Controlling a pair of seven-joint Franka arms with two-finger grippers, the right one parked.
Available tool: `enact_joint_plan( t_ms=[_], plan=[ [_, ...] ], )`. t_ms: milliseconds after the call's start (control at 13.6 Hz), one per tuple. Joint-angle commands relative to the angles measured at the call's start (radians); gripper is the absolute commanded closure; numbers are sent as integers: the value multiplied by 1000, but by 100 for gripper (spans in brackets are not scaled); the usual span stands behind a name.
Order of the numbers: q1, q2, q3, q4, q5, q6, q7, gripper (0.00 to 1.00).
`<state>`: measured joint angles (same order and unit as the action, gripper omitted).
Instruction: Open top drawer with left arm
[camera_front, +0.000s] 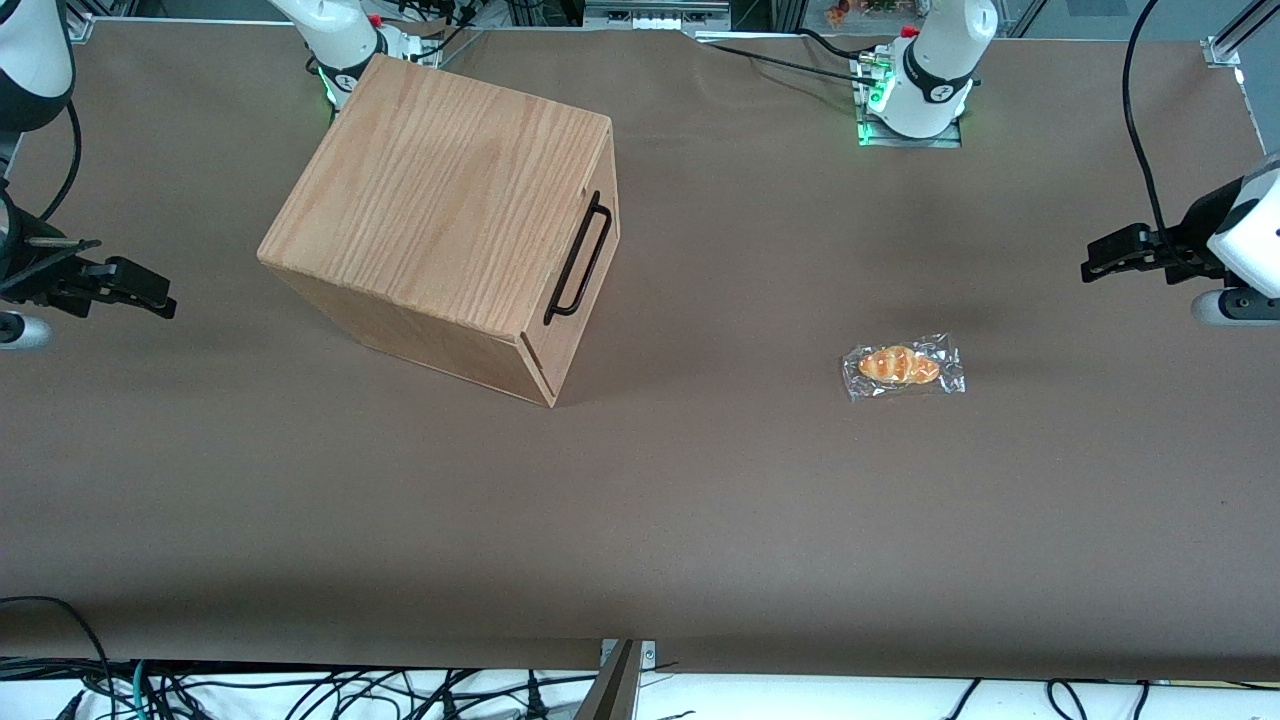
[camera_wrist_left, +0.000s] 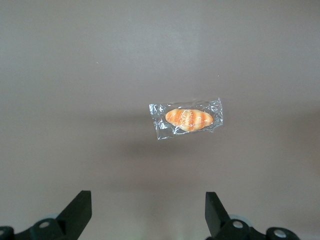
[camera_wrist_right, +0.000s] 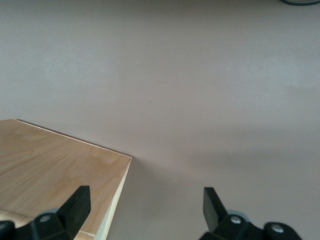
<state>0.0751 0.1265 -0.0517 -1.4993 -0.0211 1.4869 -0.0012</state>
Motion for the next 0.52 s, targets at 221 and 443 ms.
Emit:
enact_joint_plan(
  t_ms=[221,443],
  plan=[
    [-8,10,0,28,-11,-24,9,0],
    [-8,10,0,28,-6,-22,10,0]
  ],
)
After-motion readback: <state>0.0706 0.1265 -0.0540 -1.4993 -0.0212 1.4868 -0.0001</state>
